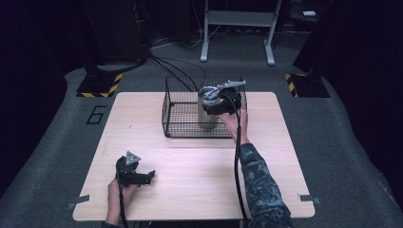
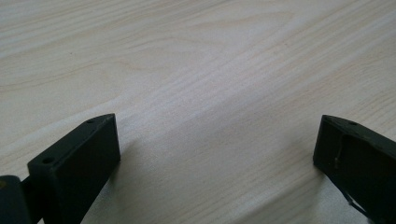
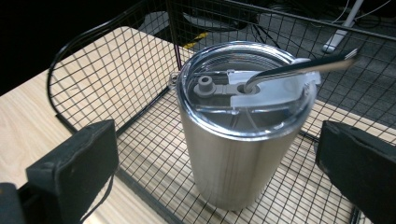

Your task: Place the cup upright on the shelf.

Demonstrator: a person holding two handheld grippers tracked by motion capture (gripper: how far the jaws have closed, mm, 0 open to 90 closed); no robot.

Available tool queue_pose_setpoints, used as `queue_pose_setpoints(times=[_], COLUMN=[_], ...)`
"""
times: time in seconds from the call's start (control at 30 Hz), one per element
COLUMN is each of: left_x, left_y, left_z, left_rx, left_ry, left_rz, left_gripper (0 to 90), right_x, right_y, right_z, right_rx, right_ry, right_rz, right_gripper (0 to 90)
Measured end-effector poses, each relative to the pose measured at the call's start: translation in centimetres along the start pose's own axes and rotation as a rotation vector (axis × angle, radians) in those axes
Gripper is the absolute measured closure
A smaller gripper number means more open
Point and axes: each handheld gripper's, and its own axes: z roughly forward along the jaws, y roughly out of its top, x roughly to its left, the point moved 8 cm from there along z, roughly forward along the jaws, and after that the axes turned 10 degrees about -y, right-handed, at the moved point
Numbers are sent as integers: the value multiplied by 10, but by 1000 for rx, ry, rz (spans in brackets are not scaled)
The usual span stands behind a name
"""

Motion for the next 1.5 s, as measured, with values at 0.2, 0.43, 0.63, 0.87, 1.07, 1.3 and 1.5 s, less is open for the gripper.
queue_pose_setpoints(times=[0.2, 0.43, 0.63, 0.87, 1.07, 1.3, 1.5], left_x=[0, 0, 0, 0, 0, 0, 0], left_y=[0, 0, 0, 0, 0, 0, 0], left_z=[0, 0, 0, 0, 0, 0, 0], left_rx=[0, 0, 0, 0, 0, 0, 0], left_ry=[0, 0, 0, 0, 0, 0, 0], left_rz=[0, 0, 0, 0, 0, 0, 0], left_gripper=[3, 3, 3, 3, 3, 3, 3], right_x=[2, 5, 2, -4, -15, -29, -39], right_y=[-2, -12, -27, -49, -74, -111, -149], right_z=[-23, -53, -77, -101, -117, -124, -125], right_rx=[-29, -42, -56, -61, -55, -17, 22], right_ry=[8, 14, 7, -15, -43, -74, -93], right_rz=[-8, -37, -56, -67, -49, -21, 18], right_gripper=[0, 0, 0, 0, 0, 0, 0])
